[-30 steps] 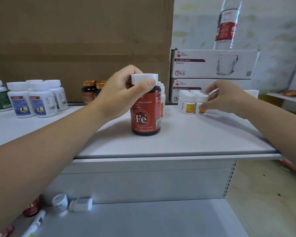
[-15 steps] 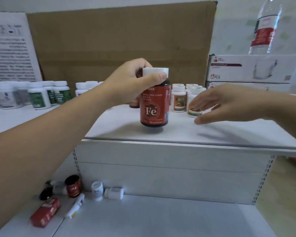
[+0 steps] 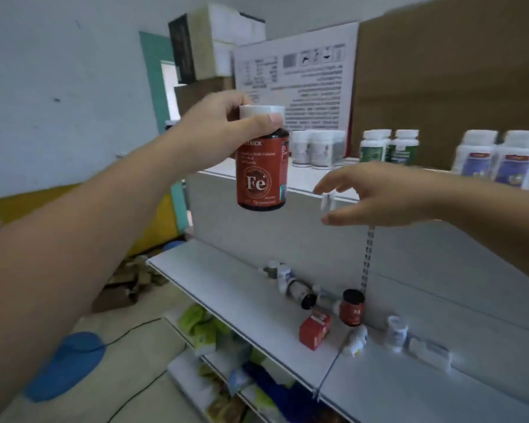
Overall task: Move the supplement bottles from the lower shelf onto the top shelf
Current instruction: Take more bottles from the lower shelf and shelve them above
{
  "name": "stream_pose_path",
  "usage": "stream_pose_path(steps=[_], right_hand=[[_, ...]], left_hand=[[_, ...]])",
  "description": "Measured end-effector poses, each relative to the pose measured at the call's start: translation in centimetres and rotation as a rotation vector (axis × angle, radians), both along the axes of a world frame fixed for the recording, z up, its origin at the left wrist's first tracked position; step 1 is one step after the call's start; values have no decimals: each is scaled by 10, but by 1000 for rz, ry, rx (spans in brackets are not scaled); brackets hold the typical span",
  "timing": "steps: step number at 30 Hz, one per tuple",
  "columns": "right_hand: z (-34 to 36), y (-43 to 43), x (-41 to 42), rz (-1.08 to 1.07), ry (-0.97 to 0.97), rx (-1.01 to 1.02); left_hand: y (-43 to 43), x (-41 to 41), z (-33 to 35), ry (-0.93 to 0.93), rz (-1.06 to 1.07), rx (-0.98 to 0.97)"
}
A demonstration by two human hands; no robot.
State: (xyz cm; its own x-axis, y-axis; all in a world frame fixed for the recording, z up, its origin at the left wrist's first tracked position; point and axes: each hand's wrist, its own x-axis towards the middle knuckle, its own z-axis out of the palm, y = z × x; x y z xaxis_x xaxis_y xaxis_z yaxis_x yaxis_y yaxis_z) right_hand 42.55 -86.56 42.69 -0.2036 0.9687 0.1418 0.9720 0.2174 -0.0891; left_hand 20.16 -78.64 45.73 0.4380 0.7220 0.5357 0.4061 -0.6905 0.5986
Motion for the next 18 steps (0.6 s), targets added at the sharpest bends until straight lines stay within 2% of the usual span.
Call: stream_pose_path(steps=[4,10,14,18], right_hand=[[-9,80,-89,120,-65,9],[-16,194,-192,247,-145,-22],[-5,272,-235,319,-165,-23],[11,352,-250,317,-214,-11]], left_hand=[[42,-93,-10,8,186,-6],[121,-196,-27,-109,328,-15],[192,-242,-33,-192,385,5],[276,-264,-26,-181,373,55]])
